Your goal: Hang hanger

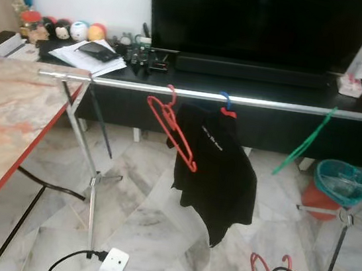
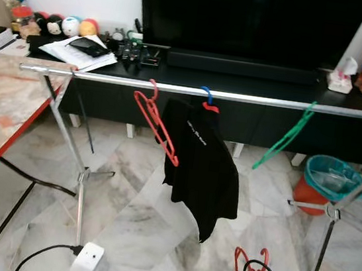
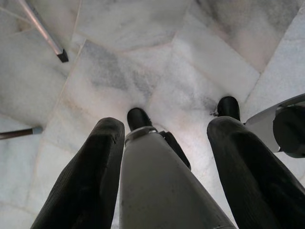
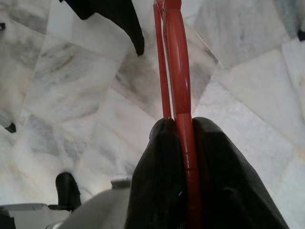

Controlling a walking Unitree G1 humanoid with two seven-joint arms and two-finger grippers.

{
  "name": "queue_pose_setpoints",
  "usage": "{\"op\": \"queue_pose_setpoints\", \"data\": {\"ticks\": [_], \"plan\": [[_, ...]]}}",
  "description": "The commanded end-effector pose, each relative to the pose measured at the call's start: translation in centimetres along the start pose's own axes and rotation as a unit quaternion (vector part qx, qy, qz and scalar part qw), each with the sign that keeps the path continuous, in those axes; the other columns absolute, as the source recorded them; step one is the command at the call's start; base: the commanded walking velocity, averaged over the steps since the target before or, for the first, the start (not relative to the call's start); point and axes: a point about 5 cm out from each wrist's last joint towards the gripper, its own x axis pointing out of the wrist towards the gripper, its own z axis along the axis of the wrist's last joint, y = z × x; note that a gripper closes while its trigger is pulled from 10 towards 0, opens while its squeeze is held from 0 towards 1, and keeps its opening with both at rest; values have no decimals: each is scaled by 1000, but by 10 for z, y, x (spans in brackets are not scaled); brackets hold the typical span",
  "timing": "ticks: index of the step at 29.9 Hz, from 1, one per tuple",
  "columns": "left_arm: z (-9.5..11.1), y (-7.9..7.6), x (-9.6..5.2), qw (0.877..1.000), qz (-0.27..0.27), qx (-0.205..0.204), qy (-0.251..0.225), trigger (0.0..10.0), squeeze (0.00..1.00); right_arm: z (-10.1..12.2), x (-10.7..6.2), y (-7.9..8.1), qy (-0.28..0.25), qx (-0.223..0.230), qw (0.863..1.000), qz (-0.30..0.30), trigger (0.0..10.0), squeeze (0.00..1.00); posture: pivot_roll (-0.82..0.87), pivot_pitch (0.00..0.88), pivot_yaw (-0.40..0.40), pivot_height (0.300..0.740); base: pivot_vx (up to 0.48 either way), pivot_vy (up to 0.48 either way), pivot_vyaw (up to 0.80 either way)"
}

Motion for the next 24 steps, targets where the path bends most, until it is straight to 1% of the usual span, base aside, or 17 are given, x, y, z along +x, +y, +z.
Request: {"op": "queue_pose_setpoints", "data": {"ticks": [1, 2, 4, 5, 6, 7, 8, 12, 14, 17, 21, 23, 24], "plan": [[4, -3, 1, 1000, 2, 4, 3, 10000, 0, 6, 0, -1, -20, 3, 1000, -4, 10000, 0, -5, 0, -16, 740, 0, 0, 0], [5, -5, 1, 1000, 1, 4, 2, 10000, 0, 8, 0, -1, -29, -6, 1000, -1, 10000, 0, -4, 0, -15, 740, 0, 0, 0], [6, -6, 1, 1000, 1, 4, 2, 10000, 0, 8, 0, 0, -31, -9, 999, 0, 10000, 0, -4, 0, -15, 740, 0, 0, 0], [3, 0, 1, 1000, 4, 4, 4, 10000, 0, 42, 15, 38, -77, -35, 996, 26, 10000, 0, -7, 0, -15, 740, 0, 0, 0], [2, 2, 0, 1000, 5, 4, 5, 10000, 0, 60, 20, 59, -99, -46, 993, 38, 10000, 0, -8, 0, -14, 740, 0, 0, 0], [1, 4, 0, 1000, 6, 4, 5, 10000, 0, 74, 23, 73, -119, -52, 990, 46, 10000, 0, -8, 0, -13, 740, 0, 0, 0], [1, 4, 0, 1000, 7, 5, 5, 10000, 0, 83, 24, 80, -131, -53, 989, 51, 10000, 0, -8, 0, -13, 740, 0, 0, 0], [1, 5, 0, 1000, 7, 5, 5, 10000, 0, 97, 24, 83, -154, -73, 984, 56, 10000, 0, -7, 0, -14, 740, 0, 0, 0], [1, 5, 0, 1000, 7, 4, 5, 10000, 0, 101, 24, 86, -157, -86, 982, 60, 10000, 0, -7, 0, -14, 740, 0, 0, 0], [1, 6, 0, 1000, 6, 4, 6, 10000, 0, 105, 24, 91, -162, -90, 980, 67, 10000, 0, -5, 0, -14, 740, 0, 0, 0], [-1, 5, 0, 1000, 0, 3, 10, 10000, 0, 101, 25, 92, -150, -91, 982, 70, 10000, 0, -8, 0, -13, 740, 0, 0, 0], [-1, 5, 0, 1000, -1, 4, 11, 10000, 0, 94, 25, 92, -135, -95, 984, 71, 10000, 0, -8, 0, -13, 740, 0, 0, 0], [-1, 5, 0, 1000, -1, 3, 10, 10000, 0, 86, 26, 92, -110, -102, 986, 74, 10000, 0, -7, 0, -13, 740, 0, 0, 0]]}}
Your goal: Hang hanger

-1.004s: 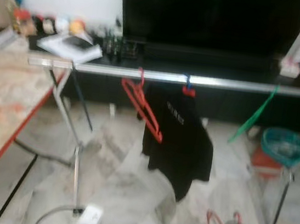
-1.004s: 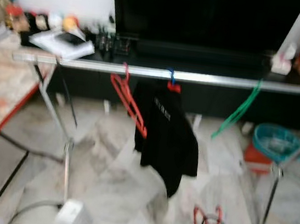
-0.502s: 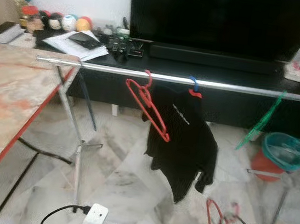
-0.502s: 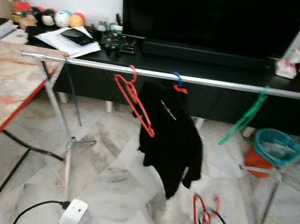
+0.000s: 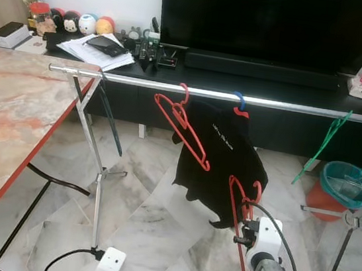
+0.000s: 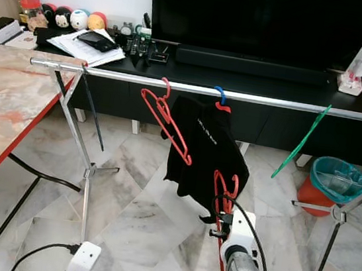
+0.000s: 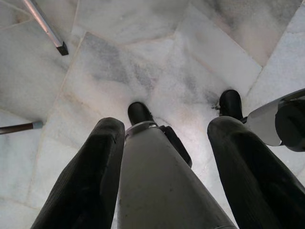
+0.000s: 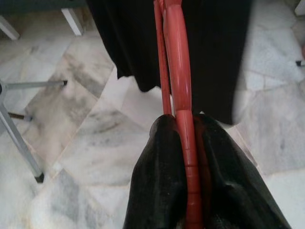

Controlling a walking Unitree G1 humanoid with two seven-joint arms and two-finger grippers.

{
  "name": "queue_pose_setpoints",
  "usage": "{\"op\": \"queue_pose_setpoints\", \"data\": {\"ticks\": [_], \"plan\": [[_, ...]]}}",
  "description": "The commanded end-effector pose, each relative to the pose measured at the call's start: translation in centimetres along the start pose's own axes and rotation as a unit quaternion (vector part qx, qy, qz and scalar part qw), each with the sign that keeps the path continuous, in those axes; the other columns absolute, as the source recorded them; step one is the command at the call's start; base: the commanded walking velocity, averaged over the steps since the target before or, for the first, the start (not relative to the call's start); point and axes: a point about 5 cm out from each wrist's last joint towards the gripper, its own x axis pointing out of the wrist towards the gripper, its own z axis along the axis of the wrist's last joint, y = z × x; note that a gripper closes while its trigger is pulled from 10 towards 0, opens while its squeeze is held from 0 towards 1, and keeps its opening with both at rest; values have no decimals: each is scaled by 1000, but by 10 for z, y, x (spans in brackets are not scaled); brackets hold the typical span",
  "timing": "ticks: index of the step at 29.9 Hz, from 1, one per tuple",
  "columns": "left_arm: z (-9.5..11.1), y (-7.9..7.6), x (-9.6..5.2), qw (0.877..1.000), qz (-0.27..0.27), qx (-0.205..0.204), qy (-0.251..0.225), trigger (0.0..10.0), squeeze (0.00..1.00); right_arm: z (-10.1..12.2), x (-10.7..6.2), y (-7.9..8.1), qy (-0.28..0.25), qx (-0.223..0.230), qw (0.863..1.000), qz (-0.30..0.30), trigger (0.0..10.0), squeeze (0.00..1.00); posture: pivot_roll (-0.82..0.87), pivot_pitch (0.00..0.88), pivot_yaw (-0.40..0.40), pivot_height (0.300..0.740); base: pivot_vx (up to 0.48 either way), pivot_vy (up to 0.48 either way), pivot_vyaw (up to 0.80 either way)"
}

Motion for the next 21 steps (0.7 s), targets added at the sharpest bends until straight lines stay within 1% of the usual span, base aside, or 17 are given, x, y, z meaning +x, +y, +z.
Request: {"op": "queue_pose_setpoints", "data": {"ticks": [1, 2, 3, 4, 5, 9, 11, 14, 16, 17, 19, 21], "plan": [[-2, 1, 0, 1000, -1, 2, 5, 10000, 0, -12, -2, 3, 32, -6, 999, 9, 10000, 0, -7, 0, -13, 740, 0, 0, 0], [-2, 1, 0, 1000, -1, 3, 5, 10000, 0, -20, -4, 3, 63, -38, 997, 13, 10000, 0, -8, 0, -13, 740, 0, 0, 0], [-2, 1, 0, 1000, -1, 3, 5, 10000, 0, -24, -5, 3, 78, -54, 995, 14, 10000, 0, -8, 0, -13, 740, 0, 0, 0], [-2, 1, 0, 1000, -1, 3, 5, 10000, 0, -31, -8, 1, 94, -59, 994, 6, 10000, 0, -11, 0, -15, 740, 0, 0, 0], [-2, 1, 0, 1000, -1, 3, 5, 10000, 0, -31, -8, 1, 94, -59, 994, 6, 10000, 0, -11, 0, -15, 740, 0, 0, 0], [-2, 0, 0, 1000, -1, 3, 5, 10000, 0, -46, -14, -9, 129, -39, 990, -36, 10000, 0, -11, 0, -17, 740, 0, 0, 0], [-2, 0, 0, 1000, -1, 3, 5, 10000, 0, -48, -15, -11, 134, -34, 989, -44, 10000, 0, -11, 0, -18, 740, 0, 0, 0], [-2, 0, 0, 1000, -2, 2, 5, 10000, 0, -55, -20, -23, 148, -6, 984, -99, 10000, 0, -8, 0, -20, 740, 0, 0, 0], [-3, 0, 0, 1000, -2, 2, 5, 10000, 0, -58, -23, -30, 160, 12, 978, -136, 10000, 0, -8, 0, -20, 740, 0, 0, 0], [-3, 0, 0, 1000, -2, 2, 5, 10000, 0, -58, -23, -30, 160, 12, 978, -136, 10000, 0, -8, 0, -20, 740, 0, 0, 0], [-3, 0, 0, 1000, -2, 2, 5, 10000, 0, -59, -25, -35, 162, 27, 974, -158, 10000, 0, -8, 0, -18, 740, 0, 0, 0], [-3, 0, 0, 1000, -2, 3, 5, 10000, 0, -59, -26, -37, 160, 30, 972, -167, 10000, 0, -8, 0, -18, 740, 0, 0, 0]]}}
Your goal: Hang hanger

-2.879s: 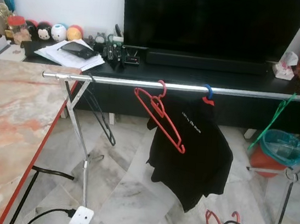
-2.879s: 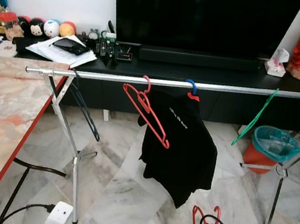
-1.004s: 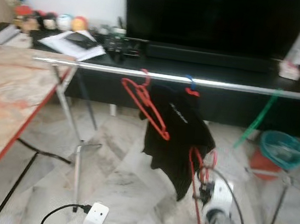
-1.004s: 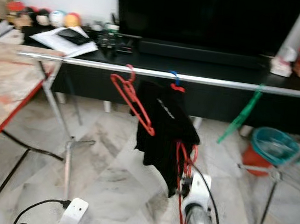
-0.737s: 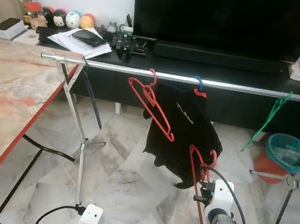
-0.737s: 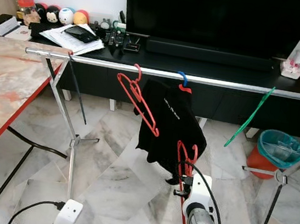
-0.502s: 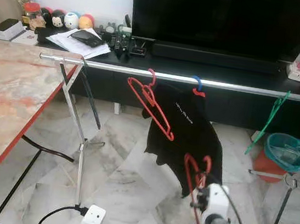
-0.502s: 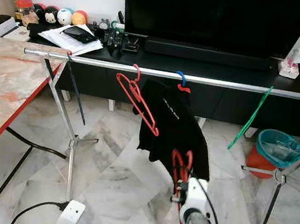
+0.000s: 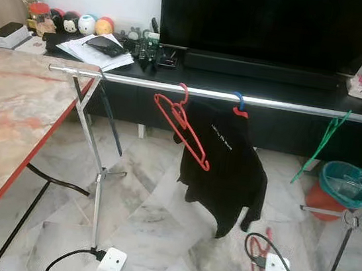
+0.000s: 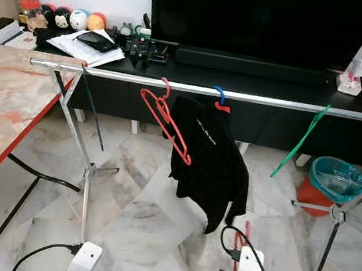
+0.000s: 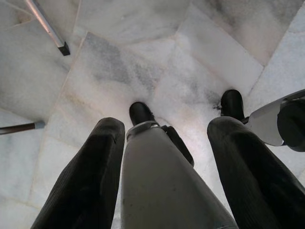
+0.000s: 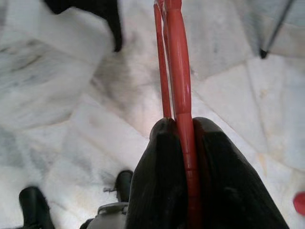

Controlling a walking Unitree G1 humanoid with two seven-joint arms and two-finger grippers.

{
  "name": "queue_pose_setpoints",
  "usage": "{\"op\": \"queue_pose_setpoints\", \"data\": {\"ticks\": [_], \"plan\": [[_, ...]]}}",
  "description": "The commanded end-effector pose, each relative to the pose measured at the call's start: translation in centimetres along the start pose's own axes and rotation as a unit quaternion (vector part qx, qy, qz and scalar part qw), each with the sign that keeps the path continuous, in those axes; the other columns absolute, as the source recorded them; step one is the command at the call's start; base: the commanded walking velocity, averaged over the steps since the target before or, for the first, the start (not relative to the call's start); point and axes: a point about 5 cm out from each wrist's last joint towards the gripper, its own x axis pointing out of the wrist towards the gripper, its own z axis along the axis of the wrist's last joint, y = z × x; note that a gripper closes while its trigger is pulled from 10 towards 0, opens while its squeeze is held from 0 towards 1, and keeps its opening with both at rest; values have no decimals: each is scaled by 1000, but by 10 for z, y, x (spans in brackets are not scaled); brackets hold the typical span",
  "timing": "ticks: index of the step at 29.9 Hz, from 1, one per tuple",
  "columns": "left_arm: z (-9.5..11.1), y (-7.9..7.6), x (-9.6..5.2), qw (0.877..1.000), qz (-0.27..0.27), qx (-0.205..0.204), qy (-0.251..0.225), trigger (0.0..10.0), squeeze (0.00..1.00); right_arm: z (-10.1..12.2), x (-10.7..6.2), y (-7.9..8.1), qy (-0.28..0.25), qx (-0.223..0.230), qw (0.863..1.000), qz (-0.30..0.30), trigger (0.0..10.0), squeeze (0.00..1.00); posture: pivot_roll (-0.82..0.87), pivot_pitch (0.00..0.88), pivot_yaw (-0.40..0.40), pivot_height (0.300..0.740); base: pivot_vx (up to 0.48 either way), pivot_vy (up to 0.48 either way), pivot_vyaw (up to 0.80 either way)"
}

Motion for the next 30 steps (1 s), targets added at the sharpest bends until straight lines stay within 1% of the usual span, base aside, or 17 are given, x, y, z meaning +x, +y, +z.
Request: {"op": "queue_pose_setpoints", "data": {"ticks": [1, 4, 8, 9, 12, 14, 15, 17, 19, 21, 24, 26, 28, 30], "plan": [[-3, -1, 0, 1000, -4, 3, 5, 10000, 0, 1, 0, -6, -1, 9, 1000, -18, 10000, 0, -8, 0, -17, 740, 0, 0, 0], [-2, -1, 0, 1000, -3, 4, 4, 10000, 0, 7, 1, -8, -14, 14, 1000, -23, 10000, 0, -7, 0, -17, 740, 0, 0, 0], [-2, 0, 0, 1000, -3, 5, 4, 10000, 0, 14, 1, -9, -31, 5, 999, -28, 10000, 0, -7, 0, -16, 740, 0, 0, 0], [-2, 0, 0, 1000, -3, 6, 4, 10000, 0, 18, 1, -9, -45, -6, 998, -32, 10000, 0, -7, 0, -16, 740, 0, 0, 0], [-3, 0, 0, 1000, -3, 6, 4, 10000, 0, 26, 1, -7, -69, 2, 997, -26, 10000, 0, -5, 0, -16, 740, 0, 0, 0], [-3, 0, 0, 1000, -2, 6, 4, 10000, 0, 32, 1, -4, -88, 8, 996, -17, 10000, 0, -5, 0, -16, 740, 0, 0, 0], [-3, 1, 0, 1000, -1, 6, 4, 10000, 0, 38, 0, 0, -106, 5, 994, -5, 10000, 0, -5, 0, -16, 740, 0, 0, 0], [-3, 1, 0, 1000, -1, 6, 4, 10000, 0, 44, -1, 4, -124, 5, 992, 9, 10000, 0, -5, 0, -16, 740, 0, 0, 0], [-3, 1, 0, 1000, -1, 6, 4, 10000, 0, 53, -2, 12, -147, 16, 988, 34, 10000, 0, -4, 0, -16, 740, 0, 0, 0], [-3, 1, 0, 1000, -1, 6, 4, 10000, 0, 54, -2, 14, -152, 18, 988, 38, 10000, 0, -4, 0, -16, 740, 0, 0, 0], [-3, 1, 0, 1000, -1, 7, 4, 10000, 0, 59, -4, 19, -169, -1, 984, 51, 10000, 0, -4, 0, -15, 740, 0, 0, 0], [-3, 1, 0, 1000, -1, 7, 4, 10000, 0, 59, -4, 19, -171, -2, 984, 52, 10000, 0, -4, 0, -15, 740, 0, 0, 0], [-3, 1, 0, 1000, -1, 6, 4, 10000, 0, 62, -5, 20, -182, -17, 982, 50, 10000, 0, -5, 0, -15, 740, 0, 0, 0], [-3, 1, 0, 1000, -2, 6, 4, 10000, 0, 64, -5, 21, -189, -17, 980, 52, 10000, 0, -5, 0, -15, 740, 0, 0, 0]]}}
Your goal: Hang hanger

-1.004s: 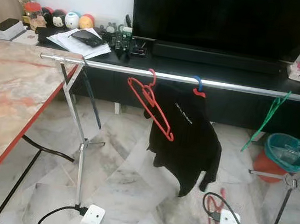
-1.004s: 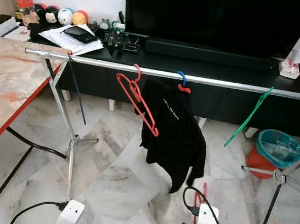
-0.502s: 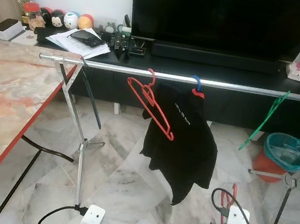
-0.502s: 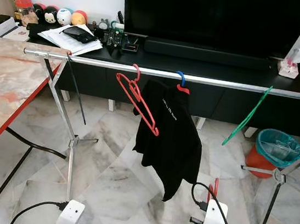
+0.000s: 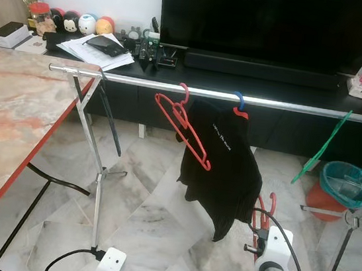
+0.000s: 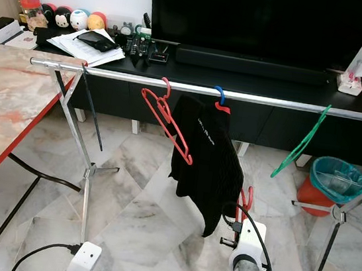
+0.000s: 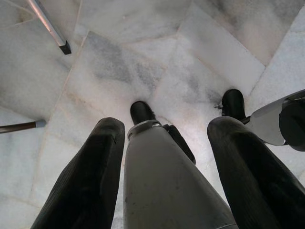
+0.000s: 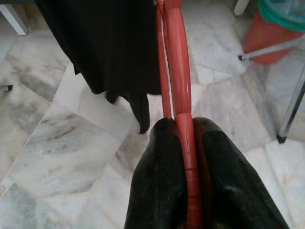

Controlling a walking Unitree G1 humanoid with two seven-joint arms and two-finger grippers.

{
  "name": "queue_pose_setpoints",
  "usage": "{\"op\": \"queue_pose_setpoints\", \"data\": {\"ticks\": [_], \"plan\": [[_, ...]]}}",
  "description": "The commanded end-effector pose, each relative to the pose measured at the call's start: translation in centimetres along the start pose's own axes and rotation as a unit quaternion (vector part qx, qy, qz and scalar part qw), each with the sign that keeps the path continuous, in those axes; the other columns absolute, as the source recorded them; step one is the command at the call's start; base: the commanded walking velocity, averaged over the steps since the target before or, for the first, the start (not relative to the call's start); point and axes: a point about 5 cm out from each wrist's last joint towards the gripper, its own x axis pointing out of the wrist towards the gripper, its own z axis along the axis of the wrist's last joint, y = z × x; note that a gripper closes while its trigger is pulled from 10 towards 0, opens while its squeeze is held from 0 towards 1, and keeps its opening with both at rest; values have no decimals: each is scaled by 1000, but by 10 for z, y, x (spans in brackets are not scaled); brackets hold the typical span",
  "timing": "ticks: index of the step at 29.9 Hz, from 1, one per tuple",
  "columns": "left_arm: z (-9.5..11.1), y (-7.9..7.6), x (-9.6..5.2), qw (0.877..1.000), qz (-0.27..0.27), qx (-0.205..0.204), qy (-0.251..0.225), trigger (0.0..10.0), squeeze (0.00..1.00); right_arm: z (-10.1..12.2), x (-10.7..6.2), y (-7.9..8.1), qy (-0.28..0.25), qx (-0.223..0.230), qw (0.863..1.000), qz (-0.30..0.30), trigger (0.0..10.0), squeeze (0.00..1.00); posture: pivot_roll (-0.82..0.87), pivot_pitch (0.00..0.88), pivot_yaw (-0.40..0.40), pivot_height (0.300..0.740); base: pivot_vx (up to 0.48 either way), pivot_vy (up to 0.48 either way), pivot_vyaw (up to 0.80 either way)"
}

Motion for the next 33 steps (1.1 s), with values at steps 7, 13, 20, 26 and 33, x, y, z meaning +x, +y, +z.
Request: {"op": "queue_pose_setpoints", "data": {"ticks": [7, 13, 20, 26, 33], "plan": [[-3, -1, 0, 1000, -4, 4, 4, 10000, 0, 10, 2, 8, -26, 3, 999, 29, 10000, 0, -5, 0, -16, 740, 0, 0, 0], [-3, -1, 0, 1000, -6, 6, 4, 10000, 0, 14, 2, 11, -35, 5, 999, 31, 10000, 0, -3, 0, -15, 740, 0, 0, 0], [-2, -1, 0, 1000, -6, 8, 4, 10000, 0, 25, 4, 16, -61, 21, 996, 53, 10000, 0, -5, 0, -15, 740, 0, 0, 0], [-2, -1, 0, 1000, -6, 8, 4, 10000, 0, 29, 4, 23, -70, 19, 994, 82, 10000, 0, -5, 0, -16, 740, 0, 0, 0], [-2, -1, 0, 1000, -7, 9, 4, 10000, 0, 27, 3, 31, -68, -2, 991, 119, 10000, 0, -5, 0, -17, 740, 0, 0, 0]]}}
